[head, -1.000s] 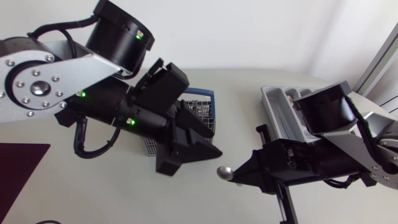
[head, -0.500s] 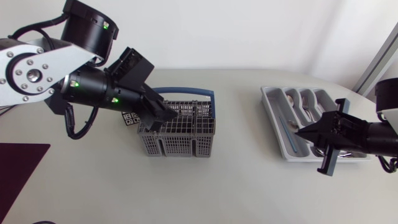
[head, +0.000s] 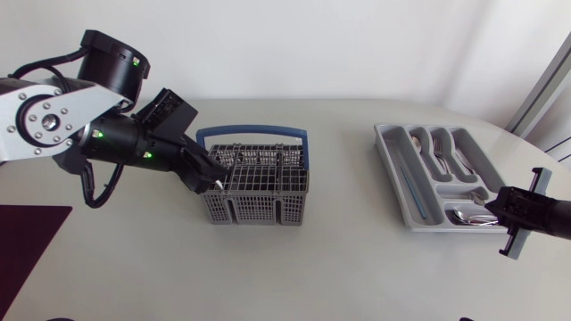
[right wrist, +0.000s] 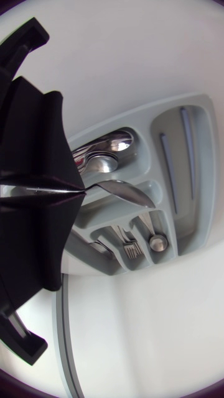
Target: Transfer all utensils from the basket to the drawer tray.
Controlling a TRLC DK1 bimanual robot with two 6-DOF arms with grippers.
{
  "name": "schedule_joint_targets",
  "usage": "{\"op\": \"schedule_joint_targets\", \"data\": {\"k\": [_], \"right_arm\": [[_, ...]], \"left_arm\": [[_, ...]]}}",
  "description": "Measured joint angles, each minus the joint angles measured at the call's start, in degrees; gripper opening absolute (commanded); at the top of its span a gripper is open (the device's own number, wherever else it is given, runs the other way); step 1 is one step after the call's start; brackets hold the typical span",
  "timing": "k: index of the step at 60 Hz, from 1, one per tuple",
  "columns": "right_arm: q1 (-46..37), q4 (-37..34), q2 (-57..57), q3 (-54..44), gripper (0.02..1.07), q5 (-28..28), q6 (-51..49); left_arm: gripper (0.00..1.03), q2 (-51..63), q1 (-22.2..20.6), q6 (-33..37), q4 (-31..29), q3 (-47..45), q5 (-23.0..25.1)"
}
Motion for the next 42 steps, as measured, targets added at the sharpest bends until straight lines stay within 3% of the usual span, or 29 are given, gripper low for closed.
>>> {"op": "schedule_joint_targets", "data": {"k": [14,29,37,42], "right_arm": [[-0.9,8.5,5.9,-0.2,0.09,3.5,-1.4],[0.0,10.1,6.5,-1.7,0.67,5.5,-1.4],[1.2,10.1,4.9,-2.8,0.88,6.7,-1.4],[2.3,9.8,2.8,-3.3,0.90,7.6,-1.3]], "left_arm": [[0.80,-2.0,1.9,0.2,-0.4,-0.7,0.0],[0.80,-4.0,5.5,0.7,-0.7,-1.6,0.0],[0.80,-4.6,6.7,1.2,-1.6,-2.1,0.0],[0.80,-5.1,7.4,1.2,-1.6,-2.5,0.0]]}}
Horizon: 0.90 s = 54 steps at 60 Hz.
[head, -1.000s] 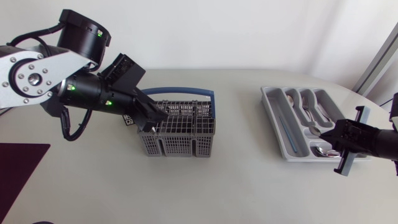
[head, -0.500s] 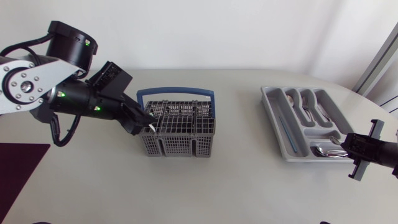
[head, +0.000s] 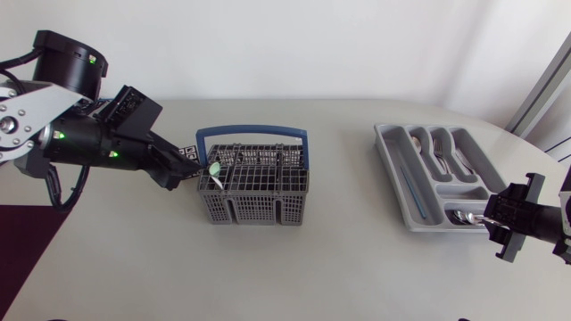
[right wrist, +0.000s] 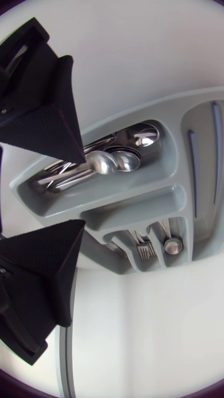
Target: Transfer all utensils from the basket to the drawer tray.
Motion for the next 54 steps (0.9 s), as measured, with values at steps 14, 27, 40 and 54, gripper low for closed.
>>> {"op": "schedule_joint_targets", "data": {"k": [14,27,40,54], "right_arm": [[6.3,-12.3,-12.6,-0.1,0.90,2.2,5.9],[24.0,-26.5,-23.5,3.9,0.90,10.3,20.3],[46.0,-32.4,-23.8,10.1,0.90,18.9,36.6],[60.6,-35.0,-16.6,17.9,0.90,22.8,50.5]], "left_arm": [[0.80,-1.5,1.9,0.0,-0.3,-1.4,0.0],[0.80,-1.7,3.7,0.0,-0.4,-2.4,0.0],[0.80,-1.8,4.2,0.0,-0.2,-3.9,0.9],[0.80,-2.4,4.8,0.2,0.6,-5.7,2.6]]}}
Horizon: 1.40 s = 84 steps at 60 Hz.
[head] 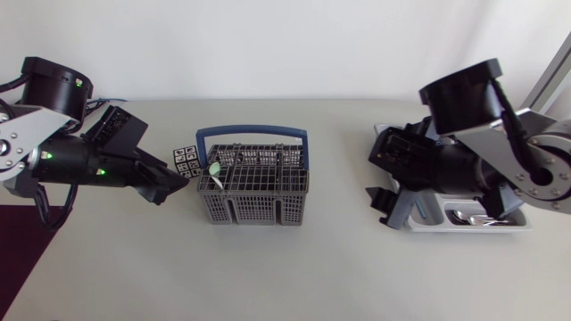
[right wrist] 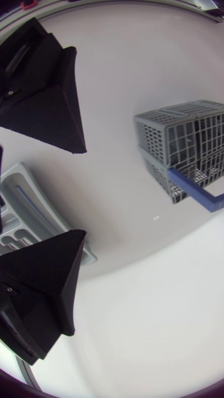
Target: Transfer all utensils from the basket to the drawer tray.
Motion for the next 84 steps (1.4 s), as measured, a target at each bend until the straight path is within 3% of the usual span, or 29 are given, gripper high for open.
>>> {"op": "schedule_joint_targets", "data": {"k": [28,45,65,84], "right_arm": [[20.8,-9.1,21.8,23.4,0.90,2.1,22.1],[23.8,-18.6,37.4,40.1,0.84,3.0,31.1],[28.7,-24.7,48.6,56.5,0.84,9.6,36.4],[29.4,-28.4,56.1,66.8,0.43,12.4,37.2]], "left_arm": [[0.80,-0.1,3.0,1.5,2.5,-3.5,1.5],[0.80,-0.1,6.9,3.1,2.6,-5.1,2.4],[0.80,-0.1,12.0,9.2,3.3,-7.1,9.7],[0.80,-0.1,14.5,13.4,3.9,-9.2,12.6]]}}
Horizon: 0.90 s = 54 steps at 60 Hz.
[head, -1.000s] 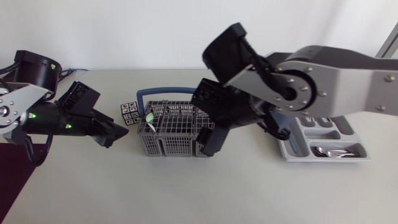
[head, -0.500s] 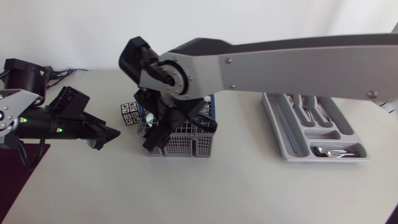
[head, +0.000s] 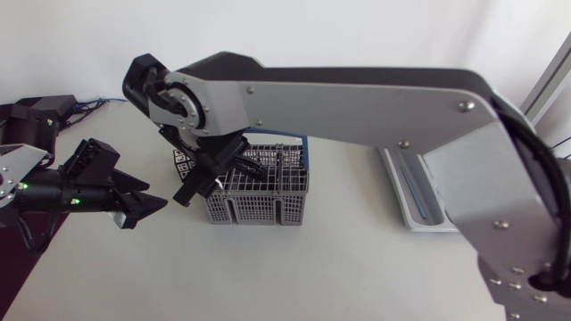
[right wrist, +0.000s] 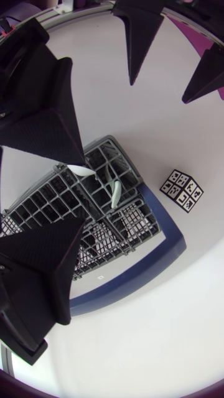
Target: Transfer all utensils from the basket to the drawer tray.
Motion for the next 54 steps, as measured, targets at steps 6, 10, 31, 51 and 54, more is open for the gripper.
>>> {"op": "schedule_joint_targets", "data": {"k": [6,10,31,51,54], "right_arm": [[0.5,-0.7,1.8,1.0,0.37,1.2,0.2],[0.8,-0.8,2.8,1.2,0.33,2.1,0.4],[1.1,-1.2,3.5,1.4,0.16,3.1,0.4],[1.6,-1.7,3.5,1.4,0.08,3.3,0.4],[1.6,-1.7,3.5,1.4,0.08,3.3,0.4]], "left_arm": [[0.80,0.0,0.2,0.2,0.0,-0.1,0.6],[0.80,0.0,0.2,0.3,0.1,-0.2,1.0],[0.80,0.0,0.2,0.5,0.2,-0.7,1.0],[0.80,0.0,0.2,0.5,0.2,-1.5,1.0],[0.80,0.0,0.2,0.5,0.2,-1.6,1.0]]}}
